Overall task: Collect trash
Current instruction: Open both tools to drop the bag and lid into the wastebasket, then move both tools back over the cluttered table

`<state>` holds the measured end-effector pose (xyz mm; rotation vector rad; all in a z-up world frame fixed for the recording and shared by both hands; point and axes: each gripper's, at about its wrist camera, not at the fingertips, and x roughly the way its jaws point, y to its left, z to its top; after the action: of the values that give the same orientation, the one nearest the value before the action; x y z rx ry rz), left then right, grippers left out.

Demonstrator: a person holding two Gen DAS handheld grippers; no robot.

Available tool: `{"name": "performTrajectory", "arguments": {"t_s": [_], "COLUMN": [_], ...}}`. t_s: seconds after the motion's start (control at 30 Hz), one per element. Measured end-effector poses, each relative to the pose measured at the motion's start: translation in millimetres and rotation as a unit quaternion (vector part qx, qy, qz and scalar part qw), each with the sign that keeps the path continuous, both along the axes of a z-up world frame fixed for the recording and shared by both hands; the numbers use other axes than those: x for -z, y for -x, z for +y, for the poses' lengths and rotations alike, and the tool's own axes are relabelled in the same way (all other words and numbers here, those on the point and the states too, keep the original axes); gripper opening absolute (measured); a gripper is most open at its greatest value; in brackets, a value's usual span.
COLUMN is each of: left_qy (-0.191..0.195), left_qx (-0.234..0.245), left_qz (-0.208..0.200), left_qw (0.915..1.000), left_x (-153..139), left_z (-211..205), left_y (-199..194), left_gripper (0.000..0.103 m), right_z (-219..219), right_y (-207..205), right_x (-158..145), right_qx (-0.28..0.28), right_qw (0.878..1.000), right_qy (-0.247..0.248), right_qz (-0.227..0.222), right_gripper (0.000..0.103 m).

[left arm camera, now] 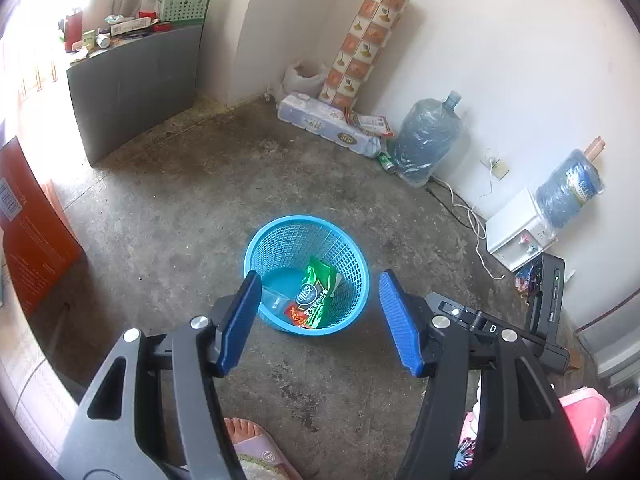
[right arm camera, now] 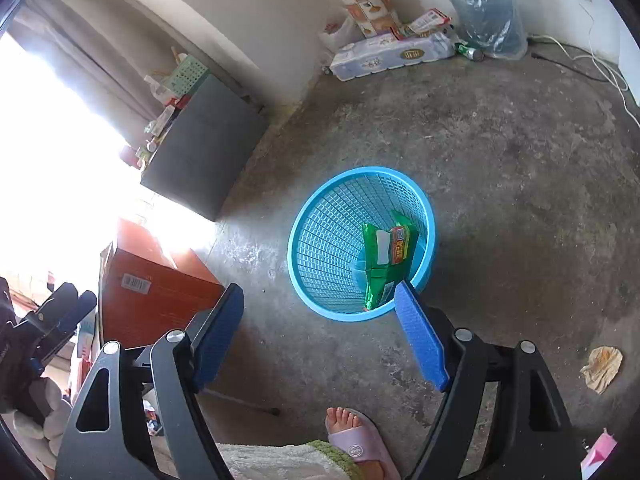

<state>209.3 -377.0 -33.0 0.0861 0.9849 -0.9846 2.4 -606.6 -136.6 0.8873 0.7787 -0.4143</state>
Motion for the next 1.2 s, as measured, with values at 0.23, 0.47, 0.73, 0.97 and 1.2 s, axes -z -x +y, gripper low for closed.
{"name": "performTrajectory", "arguments": {"t_s": [0.23,0.47,0.73,0.97,1.2], "left_qy": [0.037,0.046,0.067,0.102,0.148], "left_qx": [-0.018,-0.082,-0.226,-0.336,-0.421], "left_qz": [-0.039,-0.087,-0.088,-0.067,-0.018], "left_qw": [0.9984,0.9918,0.9678,0.9339,0.8946], "left_x": [-41,-60,-55,-52,-38], "left_z": [107,227,364,462,523], "left_y": [52,92,114,103,69], "left_gripper": [0.064,0.075,0.08,0.081,0.083], "right_z": [72,148,226,299,356], "right_y": [13,1,-13,-44,-77], "right_x": [-72,-128,-146,-156,-159], "right_qx": [-0.06,-0.107,-0.218,-0.317,-0.379], "right_qw": [0.988,0.964,0.953,0.931,0.909], "right_qy": [0.144,0.24,0.193,0.14,0.124], "right_qz": [-0.01,-0.043,-0.082,-0.116,-0.118], "right_gripper": [0.09,0.097,0.097,0.097,0.097]}}
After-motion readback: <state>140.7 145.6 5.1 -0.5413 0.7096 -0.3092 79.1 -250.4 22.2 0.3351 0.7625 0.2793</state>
